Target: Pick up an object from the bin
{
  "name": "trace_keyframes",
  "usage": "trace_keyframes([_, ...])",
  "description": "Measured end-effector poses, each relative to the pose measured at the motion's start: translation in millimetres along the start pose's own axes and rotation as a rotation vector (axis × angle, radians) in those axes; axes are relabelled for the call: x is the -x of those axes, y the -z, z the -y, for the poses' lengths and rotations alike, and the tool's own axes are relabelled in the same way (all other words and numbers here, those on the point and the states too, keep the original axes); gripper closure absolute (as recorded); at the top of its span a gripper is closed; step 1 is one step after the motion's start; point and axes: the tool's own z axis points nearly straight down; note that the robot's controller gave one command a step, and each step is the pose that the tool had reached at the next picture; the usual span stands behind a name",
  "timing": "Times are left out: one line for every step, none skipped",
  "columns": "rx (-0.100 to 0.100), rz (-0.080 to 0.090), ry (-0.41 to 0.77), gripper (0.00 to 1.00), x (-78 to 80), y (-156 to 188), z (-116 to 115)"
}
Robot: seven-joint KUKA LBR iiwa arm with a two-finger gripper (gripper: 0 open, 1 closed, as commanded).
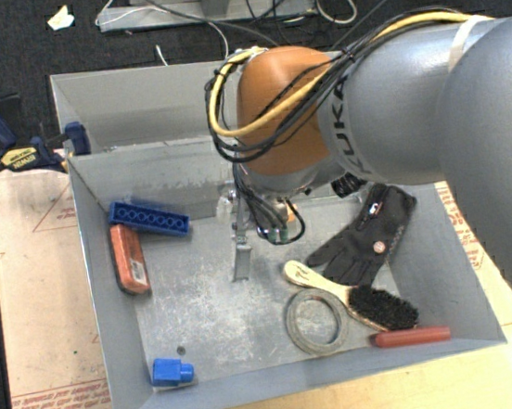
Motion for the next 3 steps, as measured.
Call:
trace_keyframes([0.004, -0.012, 0.019, 0.0, 4.7, -7, 8])
trace_keyframes([-0.001, -0.002, 0.253, 0.0, 4.6, -28, 25])
trace_keyframes([0.007, -0.002, 0.166, 0.0, 16.7, -32, 56])
